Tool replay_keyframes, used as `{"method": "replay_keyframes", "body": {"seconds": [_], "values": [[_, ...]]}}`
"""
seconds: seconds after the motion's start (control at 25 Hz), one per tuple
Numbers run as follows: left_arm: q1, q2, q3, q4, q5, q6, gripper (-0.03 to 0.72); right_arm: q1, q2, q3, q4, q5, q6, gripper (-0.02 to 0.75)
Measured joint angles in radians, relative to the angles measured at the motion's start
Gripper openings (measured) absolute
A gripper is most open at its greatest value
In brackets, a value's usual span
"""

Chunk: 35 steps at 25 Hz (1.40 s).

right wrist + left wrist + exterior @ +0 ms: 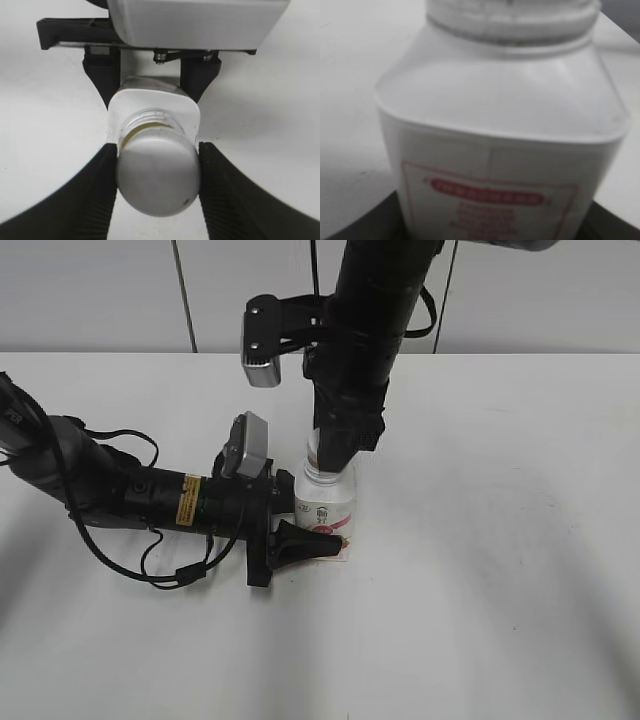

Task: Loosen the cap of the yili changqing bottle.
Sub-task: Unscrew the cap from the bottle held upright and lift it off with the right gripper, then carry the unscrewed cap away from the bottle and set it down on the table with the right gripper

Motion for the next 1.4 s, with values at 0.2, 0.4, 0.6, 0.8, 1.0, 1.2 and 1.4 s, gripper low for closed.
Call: {"method": "replay_keyframes", "body": {"seconds": [0.2,0.4,0.6,0.8,1.0,1.2,1.4], "values": [[0.000,-0.001,0.000,0.000,0.000,0.000,0.407,0.000,-0.054,0.000,0.050,-0.001,0.049,0.389],[0.000,-0.001,0.000,0.000,0.000,0.000,0.407,0.000,-0.086,0.000,0.083,-0.001,0.224,0.389],[0.000,-0.001,0.000,0.001,0.000,0.000,0.407,0.000,-0.087,0.000,0.047,-0.001,0.462,0.389],[0.000,-0.001,0.000,0.003,0.000,0.000,0.407,-0.017,-0.087,0.006,0.018,-0.001,0.658,0.389],[0.000,-0.001,0.000,0.004,0.001,0.000,0.407,-0.070,-0.090,0.065,-0.036,-0.006,0.821,0.389],[0.000,-0.001,0.000,0.005,0.001,0.000,0.406,-0.167,-0.135,0.220,-0.037,-0.159,0.942,0.389],[0.000,-0.001,0.000,0.010,0.000,0.000,0.406,-0.256,-0.239,0.475,-0.035,-0.361,1.030,0.388]]}}
